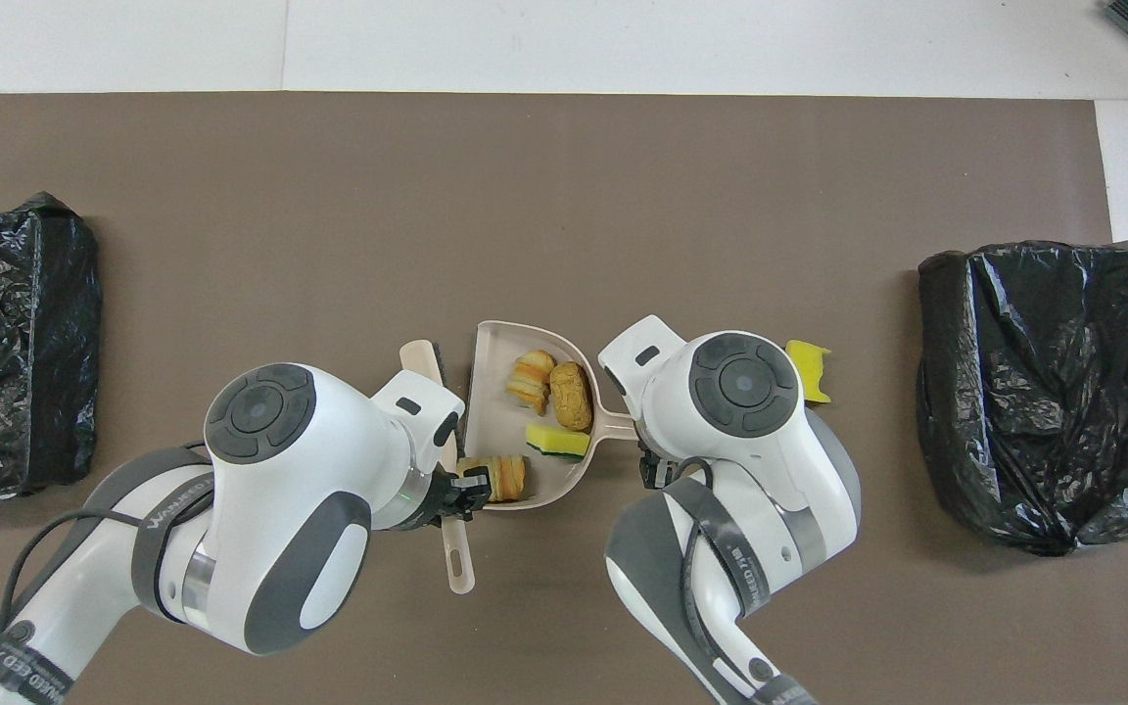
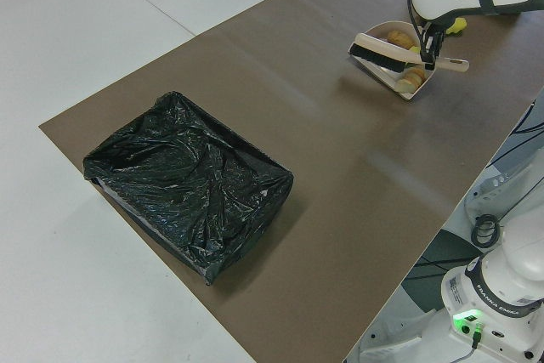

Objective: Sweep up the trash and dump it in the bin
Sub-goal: 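Sweep the scraps into the dustpan with the brush in the left gripper, then carry the loaded dustpan with the right gripper over the nearer trash bag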

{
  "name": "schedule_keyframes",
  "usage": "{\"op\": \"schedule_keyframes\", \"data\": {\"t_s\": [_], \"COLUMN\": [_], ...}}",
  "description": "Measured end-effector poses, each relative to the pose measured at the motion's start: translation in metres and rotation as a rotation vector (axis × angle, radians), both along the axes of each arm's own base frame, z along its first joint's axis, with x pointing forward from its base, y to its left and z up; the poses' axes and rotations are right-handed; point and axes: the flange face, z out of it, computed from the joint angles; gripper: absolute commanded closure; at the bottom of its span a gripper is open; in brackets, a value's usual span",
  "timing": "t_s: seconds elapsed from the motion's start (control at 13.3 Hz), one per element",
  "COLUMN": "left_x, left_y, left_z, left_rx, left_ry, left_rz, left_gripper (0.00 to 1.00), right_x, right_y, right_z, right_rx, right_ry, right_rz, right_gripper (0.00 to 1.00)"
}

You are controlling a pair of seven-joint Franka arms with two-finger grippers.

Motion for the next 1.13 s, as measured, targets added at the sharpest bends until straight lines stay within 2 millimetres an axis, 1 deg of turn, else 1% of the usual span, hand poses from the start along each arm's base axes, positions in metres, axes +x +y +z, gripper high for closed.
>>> {"op": "schedule_keyframes", "data": {"t_s": [0.15, 0.3, 0.45, 0.53, 0.6, 0.68, 0.75, 0.9, 0.98, 1.13], "left_x": [0.004, 0.007, 0.003, -0.003, -0.014, -0.030, -0.049, -0.085, -0.098, -0.120], "left_y": [0.013, 0.029, 0.032, 0.029, 0.023, 0.012, -0.002, -0.029, -0.039, -0.055], "left_z": [0.002, 0.007, 0.013, 0.013, 0.011, 0.007, 0.000, -0.021, -0.030, -0.043], "left_rx": [0.045, 0.071, 0.084, 0.086, 0.088, 0.093, 0.098, 0.109, 0.111, 0.098], "left_ry": [0.001, 0.009, -0.002, -0.003, -0.003, -0.004, -0.010, -0.028, -0.037, -0.047], "left_rz": [0.015, 0.022, 0.010, -0.001, -0.021, -0.045, -0.068, -0.101, -0.111, -0.107], "left_gripper": [1.00, 1.00, 1.00, 1.00, 1.00, 1.00, 1.00, 1.00, 1.00, 1.00], "right_x": [0.008, 0.015, 0.024, 0.027, 0.030, 0.032, 0.033, 0.032, 0.029, 0.016], "right_y": [-0.020, -0.049, -0.087, -0.109, -0.136, -0.170, -0.209, -0.293, -0.333, -0.406], "right_z": [0.020, 0.047, 0.077, 0.091, 0.107, 0.122, 0.135, 0.155, 0.158, 0.159], "right_rx": [0.000, 0.003, 0.011, 0.015, 0.018, 0.023, 0.027, 0.041, 0.047, 0.050], "right_ry": [0.010, 0.024, 0.035, 0.041, 0.047, 0.056, 0.068, 0.074, 0.073, 0.067], "right_rz": [-0.031, -0.044, -0.057, -0.072, -0.092, -0.114, -0.139, -0.191, -0.213, -0.252], "right_gripper": [1.00, 1.00, 1.00, 1.00, 1.00, 1.00, 1.00, 1.00, 1.00, 1.00]}}
